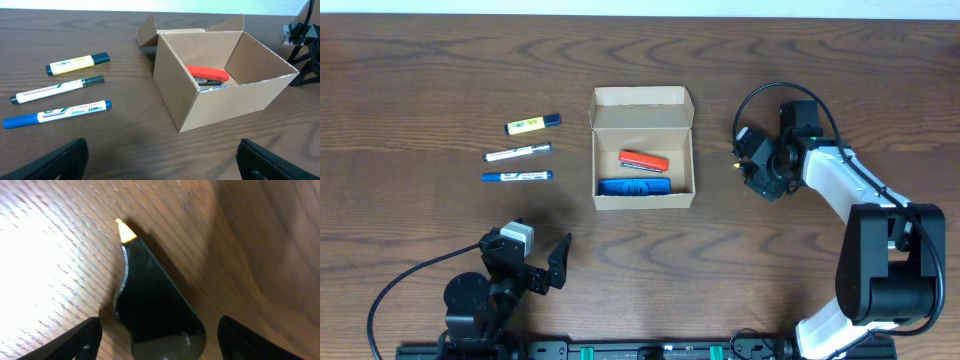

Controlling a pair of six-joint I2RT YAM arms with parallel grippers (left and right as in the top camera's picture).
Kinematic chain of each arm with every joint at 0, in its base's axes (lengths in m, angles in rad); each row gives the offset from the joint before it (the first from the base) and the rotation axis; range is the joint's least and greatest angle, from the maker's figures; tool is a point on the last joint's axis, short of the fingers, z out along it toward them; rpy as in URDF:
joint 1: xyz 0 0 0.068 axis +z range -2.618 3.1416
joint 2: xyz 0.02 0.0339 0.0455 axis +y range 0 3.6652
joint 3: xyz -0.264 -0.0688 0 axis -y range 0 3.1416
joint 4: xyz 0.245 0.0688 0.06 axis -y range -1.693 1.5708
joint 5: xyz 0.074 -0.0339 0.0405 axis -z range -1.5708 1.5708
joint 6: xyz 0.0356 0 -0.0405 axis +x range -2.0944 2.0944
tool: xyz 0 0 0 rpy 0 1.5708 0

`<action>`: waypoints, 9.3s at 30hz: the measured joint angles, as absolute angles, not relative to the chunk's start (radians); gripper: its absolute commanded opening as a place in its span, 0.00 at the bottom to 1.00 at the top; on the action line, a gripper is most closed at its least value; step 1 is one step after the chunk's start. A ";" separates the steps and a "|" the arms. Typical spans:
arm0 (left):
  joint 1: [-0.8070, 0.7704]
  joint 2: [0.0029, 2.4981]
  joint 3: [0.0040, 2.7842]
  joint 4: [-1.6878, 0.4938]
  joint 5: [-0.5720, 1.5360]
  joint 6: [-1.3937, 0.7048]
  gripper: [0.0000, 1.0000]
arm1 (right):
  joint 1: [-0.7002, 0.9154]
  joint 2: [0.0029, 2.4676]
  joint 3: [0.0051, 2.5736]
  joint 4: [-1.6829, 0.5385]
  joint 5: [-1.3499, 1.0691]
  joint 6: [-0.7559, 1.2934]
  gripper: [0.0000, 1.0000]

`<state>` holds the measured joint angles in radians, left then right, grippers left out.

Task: Pack container
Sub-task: 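Move right gripper to the black correction tape and grasp it, then place the black correction tape into the box and release, then retract the right arm to the right side of the table, then reach left gripper to the yellow highlighter and grasp it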

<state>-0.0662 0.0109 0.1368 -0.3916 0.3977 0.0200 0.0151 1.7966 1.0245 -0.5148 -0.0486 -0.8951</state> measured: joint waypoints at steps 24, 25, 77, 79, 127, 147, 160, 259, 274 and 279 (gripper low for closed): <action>-0.066 0.011 0.137 -0.392 0.397 0.020 0.95 | 0.015 1.826 1.028 -0.502 -0.120 -0.767 0.39; -0.066 0.011 0.137 -0.392 0.398 0.020 0.95 | 0.015 1.826 1.028 -0.496 -0.120 -0.747 0.39; -0.066 0.011 0.137 -0.392 0.397 0.020 0.95 | 0.608 1.925 1.416 -0.619 -0.261 -0.857 0.39; -0.066 0.011 0.137 -0.392 0.398 0.020 0.95 | 0.609 1.925 1.416 -0.619 -0.261 -0.855 0.53; -0.066 0.011 0.137 -0.392 0.397 0.020 0.95 | 0.350 1.061 1.469 -1.332 -0.183 -0.306 0.99; -0.066 0.011 0.137 -0.392 0.397 0.020 0.95 | 0.350 1.075 1.464 -1.336 -0.183 -0.306 0.99; -0.066 0.011 0.134 -0.370 0.361 0.014 0.95 | 0.350 1.075 1.464 -1.335 -0.183 -0.306 0.99; -0.010 2.231 1.677 -0.727 0.089 -0.974 0.51 | 0.349 1.075 1.461 -1.336 -0.183 -0.306 0.99; -0.019 2.234 1.679 -0.755 0.037 -0.991 0.22 | 0.349 1.075 1.461 -1.336 -0.183 -0.306 0.99; -0.020 2.244 1.735 -0.835 0.037 -0.966 0.06 | 0.349 1.075 1.461 -1.336 -0.183 -0.306 0.99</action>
<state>-0.0196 2.2440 1.7351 -0.8349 0.0372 -0.9665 0.3489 1.0752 1.4609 -1.3357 -0.1829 -0.3061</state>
